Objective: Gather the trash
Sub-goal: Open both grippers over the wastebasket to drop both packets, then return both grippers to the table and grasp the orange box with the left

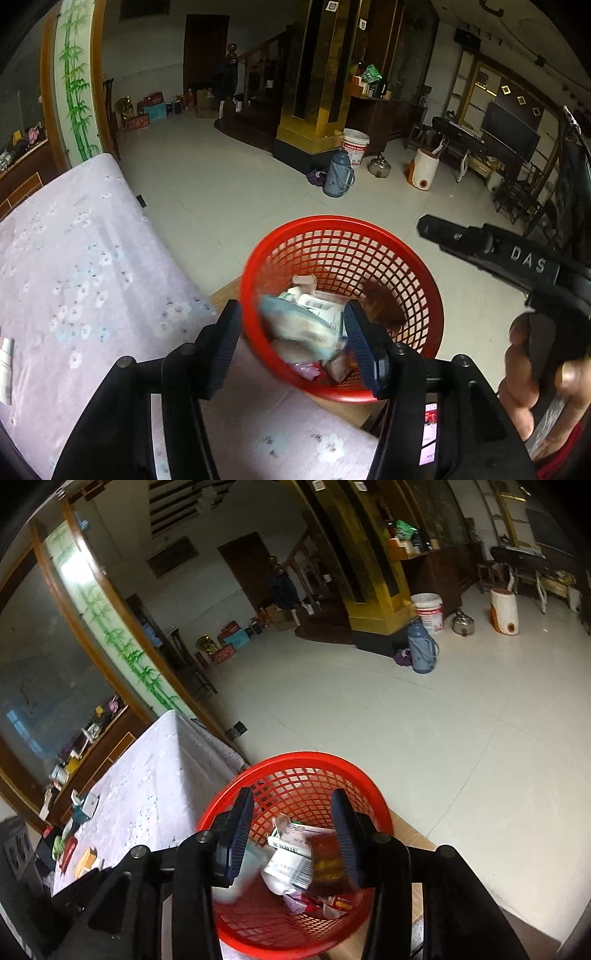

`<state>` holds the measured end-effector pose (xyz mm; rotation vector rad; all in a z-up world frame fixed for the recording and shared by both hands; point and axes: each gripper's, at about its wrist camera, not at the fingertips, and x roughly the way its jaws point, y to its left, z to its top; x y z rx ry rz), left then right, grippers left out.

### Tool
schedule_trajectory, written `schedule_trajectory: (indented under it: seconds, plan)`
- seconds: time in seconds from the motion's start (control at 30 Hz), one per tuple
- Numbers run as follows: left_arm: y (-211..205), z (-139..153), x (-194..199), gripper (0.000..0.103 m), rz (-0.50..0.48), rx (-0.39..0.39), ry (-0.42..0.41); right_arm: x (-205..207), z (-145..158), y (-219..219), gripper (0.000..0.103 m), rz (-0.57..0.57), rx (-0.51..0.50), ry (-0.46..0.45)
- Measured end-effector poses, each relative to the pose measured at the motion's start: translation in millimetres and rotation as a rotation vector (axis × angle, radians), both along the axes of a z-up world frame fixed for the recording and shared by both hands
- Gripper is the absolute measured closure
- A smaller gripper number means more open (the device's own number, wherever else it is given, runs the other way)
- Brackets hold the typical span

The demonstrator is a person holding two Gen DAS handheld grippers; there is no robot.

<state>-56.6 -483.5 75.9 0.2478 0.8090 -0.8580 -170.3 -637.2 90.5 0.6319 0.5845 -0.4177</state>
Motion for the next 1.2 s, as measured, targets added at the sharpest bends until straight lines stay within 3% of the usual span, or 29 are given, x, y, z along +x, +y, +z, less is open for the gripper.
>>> schedule_trajectory:
  seconds: [0.2, 0.43, 0.7, 0.83, 1.0, 1.1, 1.2]
  plan:
    - [52, 17, 5, 0.047, 0.065, -0.005, -0.027, -3, 9, 26, 0.056, 0.056, -0.022, -0.007]
    - [151, 39, 37, 0.042, 0.201, 0.0, -0.067, 17, 26, 94, 0.056, 0.225, -0.032, -0.02]
    - [310, 29, 119, 0.038, 0.479, 0.052, -0.024, 58, 39, 194, 0.056, 0.483, -0.039, 0.014]
    - [385, 10, 168, 0.037, 0.592, 0.076, 0.041, 85, 42, 239, 0.056, 0.589, -0.032, 0.051]
    - [432, -6, 216, 0.037, 0.562, -0.001, 0.15, 119, 40, 303, 0.056, 0.69, -0.083, 0.1]
    - [432, -14, 233, 0.037, 0.512, -0.046, 0.203, 137, 36, 330, 0.056, 0.715, -0.099, 0.124]
    - [425, -28, 250, 0.037, 0.48, -0.022, 0.23, 153, 31, 345, 0.056, 0.718, -0.097, 0.154]
